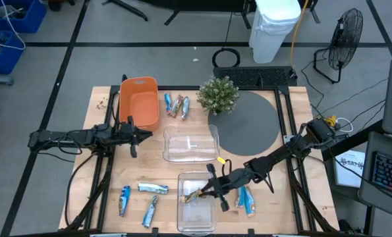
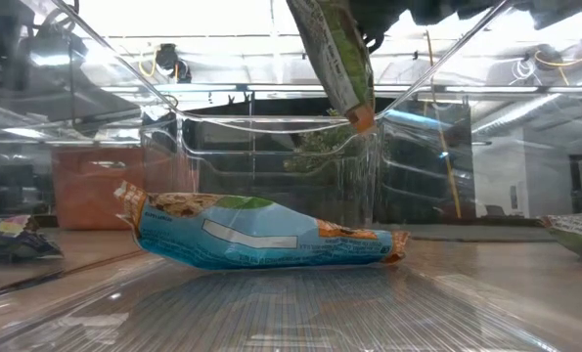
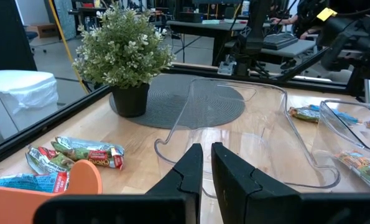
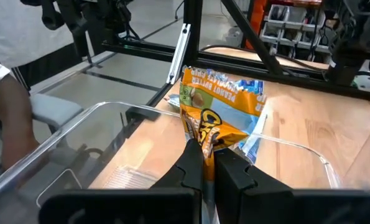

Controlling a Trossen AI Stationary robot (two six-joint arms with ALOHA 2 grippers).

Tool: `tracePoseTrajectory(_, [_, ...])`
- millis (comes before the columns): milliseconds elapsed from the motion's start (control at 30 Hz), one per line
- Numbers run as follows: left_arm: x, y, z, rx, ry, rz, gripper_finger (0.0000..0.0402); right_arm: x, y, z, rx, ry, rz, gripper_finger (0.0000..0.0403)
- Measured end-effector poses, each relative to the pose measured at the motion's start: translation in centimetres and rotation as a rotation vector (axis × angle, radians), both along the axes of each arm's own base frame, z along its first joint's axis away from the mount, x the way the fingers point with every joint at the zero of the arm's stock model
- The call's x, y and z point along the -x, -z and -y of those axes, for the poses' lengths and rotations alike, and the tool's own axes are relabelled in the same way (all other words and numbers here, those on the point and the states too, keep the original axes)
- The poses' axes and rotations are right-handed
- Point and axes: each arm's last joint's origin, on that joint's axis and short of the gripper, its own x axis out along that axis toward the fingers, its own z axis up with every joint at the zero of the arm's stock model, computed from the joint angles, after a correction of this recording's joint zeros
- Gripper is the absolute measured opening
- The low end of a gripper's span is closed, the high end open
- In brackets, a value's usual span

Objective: Pick and place Granola Bars by type
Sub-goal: Put the yellow granola bar into the bottom transparent bin

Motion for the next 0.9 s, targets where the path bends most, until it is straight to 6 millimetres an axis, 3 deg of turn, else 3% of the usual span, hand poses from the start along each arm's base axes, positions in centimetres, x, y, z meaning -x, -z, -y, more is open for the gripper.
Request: tracePoseTrajectory(900, [0.0,0.0,0.0,0.0,0.0,0.0,0.0037,-0.05,0.16,0.21,0.055,-0.013,0.002,0.0009])
